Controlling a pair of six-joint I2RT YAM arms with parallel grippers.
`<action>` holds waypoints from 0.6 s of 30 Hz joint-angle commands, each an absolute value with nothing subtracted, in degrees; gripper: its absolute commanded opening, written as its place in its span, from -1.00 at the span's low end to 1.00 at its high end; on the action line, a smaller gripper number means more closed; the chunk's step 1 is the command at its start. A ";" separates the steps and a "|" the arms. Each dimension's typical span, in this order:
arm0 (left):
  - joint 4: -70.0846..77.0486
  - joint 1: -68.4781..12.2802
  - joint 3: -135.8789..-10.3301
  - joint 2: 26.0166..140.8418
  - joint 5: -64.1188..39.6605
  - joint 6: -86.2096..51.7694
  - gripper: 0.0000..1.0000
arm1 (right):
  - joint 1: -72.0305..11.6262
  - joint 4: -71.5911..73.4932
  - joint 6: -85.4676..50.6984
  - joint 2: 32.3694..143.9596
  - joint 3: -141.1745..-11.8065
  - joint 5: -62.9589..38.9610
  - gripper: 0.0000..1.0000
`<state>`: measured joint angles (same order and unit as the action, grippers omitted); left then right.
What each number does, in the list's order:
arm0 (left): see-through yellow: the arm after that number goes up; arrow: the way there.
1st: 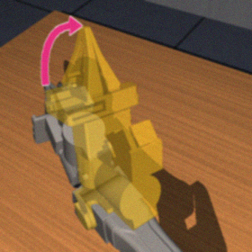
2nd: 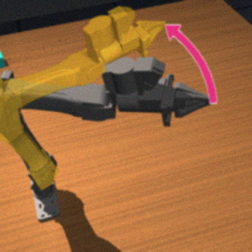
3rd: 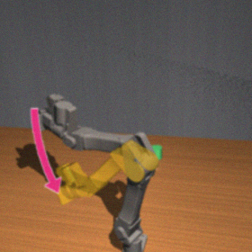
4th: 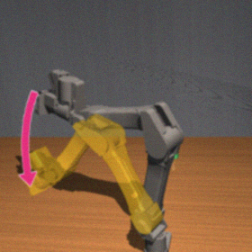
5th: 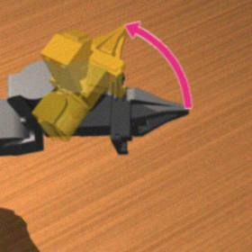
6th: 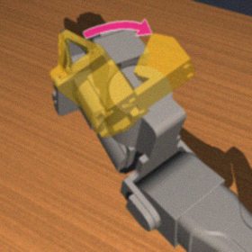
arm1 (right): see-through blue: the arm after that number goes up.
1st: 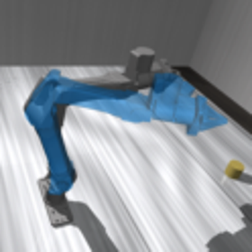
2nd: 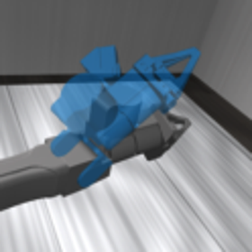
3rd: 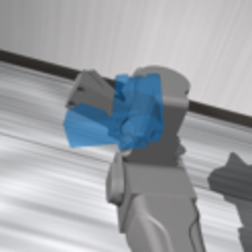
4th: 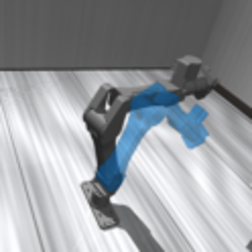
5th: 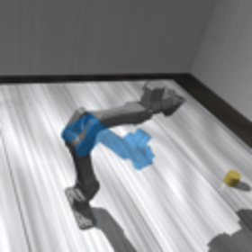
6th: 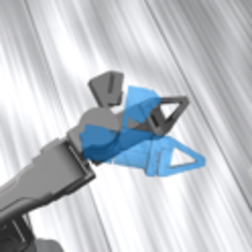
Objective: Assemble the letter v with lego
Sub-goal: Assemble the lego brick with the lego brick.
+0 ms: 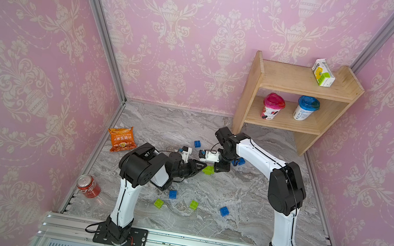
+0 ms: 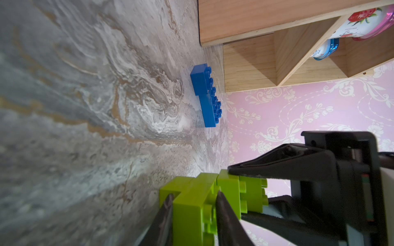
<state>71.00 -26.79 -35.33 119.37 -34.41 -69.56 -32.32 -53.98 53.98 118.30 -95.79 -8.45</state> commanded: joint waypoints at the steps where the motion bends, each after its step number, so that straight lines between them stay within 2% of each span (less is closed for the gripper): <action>1: 62.30 -26.41 -33.57 122.34 -34.22 -68.90 -0.35 | -33.79 -55.78 54.15 121.81 -96.38 -6.75 -1.00; 10: 62.40 -26.37 -33.42 122.30 -34.30 -68.97 -0.35 | -34.05 -55.82 54.18 122.08 -96.55 -6.28 -0.96; 11: 62.36 -26.36 -33.45 122.23 -34.19 -68.96 -0.35 | -33.99 -55.63 54.03 121.92 -96.56 -6.40 -0.83; 16: 62.54 -26.36 -33.41 122.26 -34.21 -68.99 -0.35 | -33.79 -54.39 53.27 120.69 -96.47 -7.49 -0.63; 18: 62.53 -26.37 -33.49 122.26 -34.32 -69.01 -0.35 | -33.75 -53.59 53.04 119.87 -96.17 -7.82 -0.37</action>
